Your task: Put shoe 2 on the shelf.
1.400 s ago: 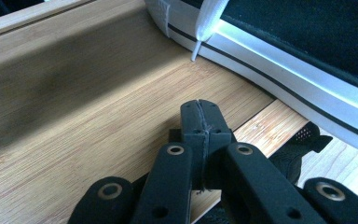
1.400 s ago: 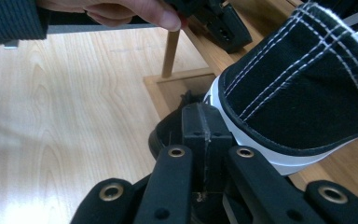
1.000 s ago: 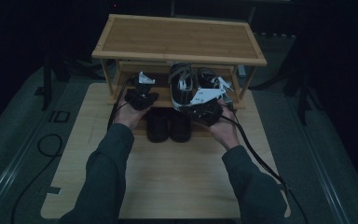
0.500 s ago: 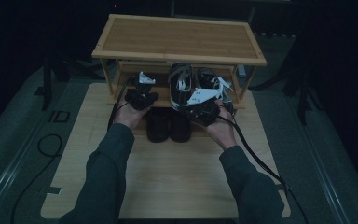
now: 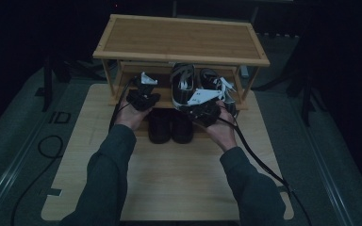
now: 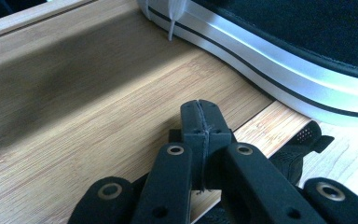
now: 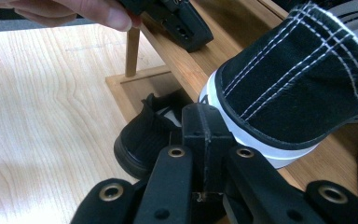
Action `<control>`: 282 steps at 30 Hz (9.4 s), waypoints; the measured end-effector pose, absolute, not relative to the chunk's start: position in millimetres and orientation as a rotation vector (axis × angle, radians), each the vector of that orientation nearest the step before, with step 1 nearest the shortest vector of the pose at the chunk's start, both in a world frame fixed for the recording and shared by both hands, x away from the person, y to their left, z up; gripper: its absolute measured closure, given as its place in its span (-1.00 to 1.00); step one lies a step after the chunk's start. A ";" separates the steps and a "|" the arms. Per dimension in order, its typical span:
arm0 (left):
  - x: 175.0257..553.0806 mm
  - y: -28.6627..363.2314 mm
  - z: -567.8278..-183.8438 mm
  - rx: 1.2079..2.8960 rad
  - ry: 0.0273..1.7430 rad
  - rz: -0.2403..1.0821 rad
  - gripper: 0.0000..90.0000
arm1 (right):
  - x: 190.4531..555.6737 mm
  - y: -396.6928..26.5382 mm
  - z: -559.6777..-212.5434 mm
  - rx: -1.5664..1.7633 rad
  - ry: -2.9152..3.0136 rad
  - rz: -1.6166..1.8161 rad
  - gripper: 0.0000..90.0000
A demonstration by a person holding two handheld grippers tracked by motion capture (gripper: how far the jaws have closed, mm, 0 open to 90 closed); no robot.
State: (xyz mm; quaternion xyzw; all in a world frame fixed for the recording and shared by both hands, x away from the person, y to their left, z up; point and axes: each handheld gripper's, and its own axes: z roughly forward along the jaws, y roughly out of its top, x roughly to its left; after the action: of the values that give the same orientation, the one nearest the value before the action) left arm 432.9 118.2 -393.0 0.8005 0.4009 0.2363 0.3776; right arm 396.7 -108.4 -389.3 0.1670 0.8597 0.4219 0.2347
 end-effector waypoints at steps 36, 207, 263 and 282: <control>433.2 114.9 -391.2 2.063 1.025 0.631 1.00 | 375.2 -152.5 -376.1 0.367 2.460 1.166 0.96; 435.4 87.6 -398.0 2.037 0.946 0.623 1.00 | 396.4 -206.1 -380.2 0.460 2.398 1.387 1.00; 436.8 88.7 -396.6 2.034 0.962 0.604 1.00 | 397.2 -185.4 -393.4 0.478 2.370 1.208 1.00; 434.4 94.7 -393.5 2.029 0.981 0.606 0.94 | 393.0 -192.7 -407.3 0.479 2.443 1.181 0.90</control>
State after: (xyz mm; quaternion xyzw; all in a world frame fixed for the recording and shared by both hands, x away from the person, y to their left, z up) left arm 434.4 94.7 -393.5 0.7995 0.3864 0.2389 0.3931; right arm 393.0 -192.7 -407.3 0.1705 0.8702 0.4207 0.1916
